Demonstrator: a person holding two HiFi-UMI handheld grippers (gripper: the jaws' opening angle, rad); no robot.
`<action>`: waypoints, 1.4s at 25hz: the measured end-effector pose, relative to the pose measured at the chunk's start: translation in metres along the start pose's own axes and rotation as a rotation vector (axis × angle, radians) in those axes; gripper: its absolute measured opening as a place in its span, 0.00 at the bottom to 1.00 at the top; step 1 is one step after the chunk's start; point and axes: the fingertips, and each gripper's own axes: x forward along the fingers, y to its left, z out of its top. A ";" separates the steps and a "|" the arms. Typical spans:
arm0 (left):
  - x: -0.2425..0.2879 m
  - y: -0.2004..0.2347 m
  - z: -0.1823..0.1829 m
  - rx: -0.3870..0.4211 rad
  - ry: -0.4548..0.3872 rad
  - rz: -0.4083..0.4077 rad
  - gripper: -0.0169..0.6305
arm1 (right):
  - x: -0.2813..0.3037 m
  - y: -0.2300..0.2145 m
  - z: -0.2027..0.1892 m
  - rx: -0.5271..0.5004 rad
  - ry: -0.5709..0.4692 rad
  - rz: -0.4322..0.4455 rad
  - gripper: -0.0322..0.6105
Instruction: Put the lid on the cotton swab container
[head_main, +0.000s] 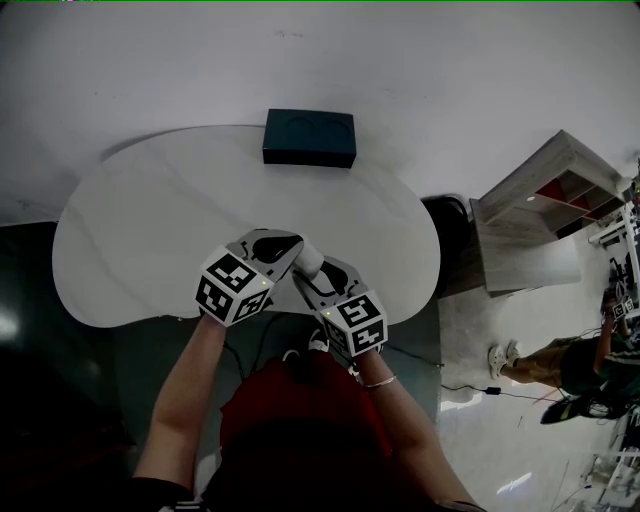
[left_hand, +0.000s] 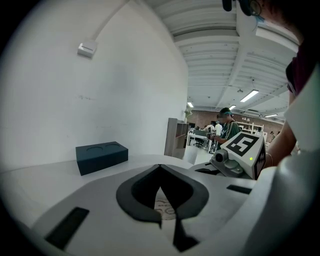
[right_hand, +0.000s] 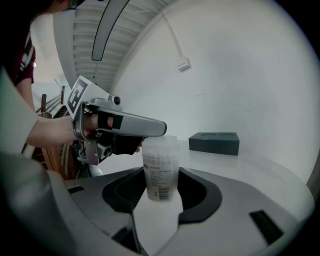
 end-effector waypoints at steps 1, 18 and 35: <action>0.000 0.000 0.000 -0.002 -0.001 0.000 0.06 | 0.000 0.000 0.000 -0.001 -0.003 -0.003 0.37; 0.006 -0.004 -0.004 0.020 0.027 0.008 0.06 | -0.005 -0.005 -0.004 -0.017 -0.008 -0.016 0.37; 0.025 -0.002 -0.005 -0.023 -0.040 0.061 0.06 | -0.025 -0.063 -0.027 0.095 -0.002 -0.178 0.37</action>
